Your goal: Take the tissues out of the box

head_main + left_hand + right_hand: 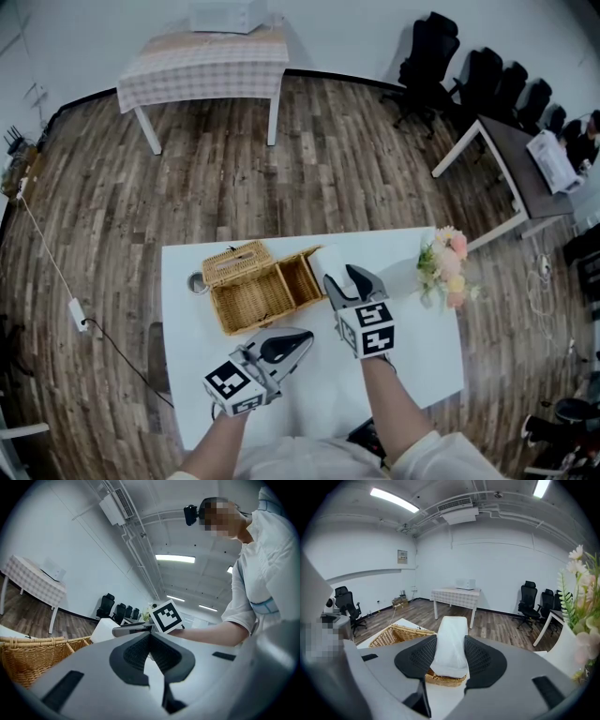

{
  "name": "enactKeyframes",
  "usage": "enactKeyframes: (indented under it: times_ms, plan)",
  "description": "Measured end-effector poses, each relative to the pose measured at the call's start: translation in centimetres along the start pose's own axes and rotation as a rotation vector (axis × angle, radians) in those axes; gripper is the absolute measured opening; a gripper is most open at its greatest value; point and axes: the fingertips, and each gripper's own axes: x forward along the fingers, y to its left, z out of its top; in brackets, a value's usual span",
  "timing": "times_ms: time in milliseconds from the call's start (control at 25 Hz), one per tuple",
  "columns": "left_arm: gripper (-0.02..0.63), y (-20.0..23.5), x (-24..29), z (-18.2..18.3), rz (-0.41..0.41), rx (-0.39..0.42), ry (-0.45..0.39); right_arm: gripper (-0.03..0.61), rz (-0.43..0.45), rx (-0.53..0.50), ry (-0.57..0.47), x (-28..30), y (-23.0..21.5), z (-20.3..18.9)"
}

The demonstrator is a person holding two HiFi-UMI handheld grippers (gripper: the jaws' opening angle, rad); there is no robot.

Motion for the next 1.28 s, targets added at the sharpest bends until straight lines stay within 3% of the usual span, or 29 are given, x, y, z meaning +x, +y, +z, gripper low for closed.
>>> enactKeyframes:
  times_ms: [760, 1280]
  plan:
    - [-0.002, -1.5, -0.4, 0.5, -0.013, 0.023, 0.005, 0.206, 0.06, 0.066, -0.177, -5.7, 2.3, 4.5]
    - [-0.002, -3.4, -0.8, 0.9, -0.027, 0.049, 0.01, 0.206, 0.116, 0.135, -0.235, -9.8, 4.0, 4.8]
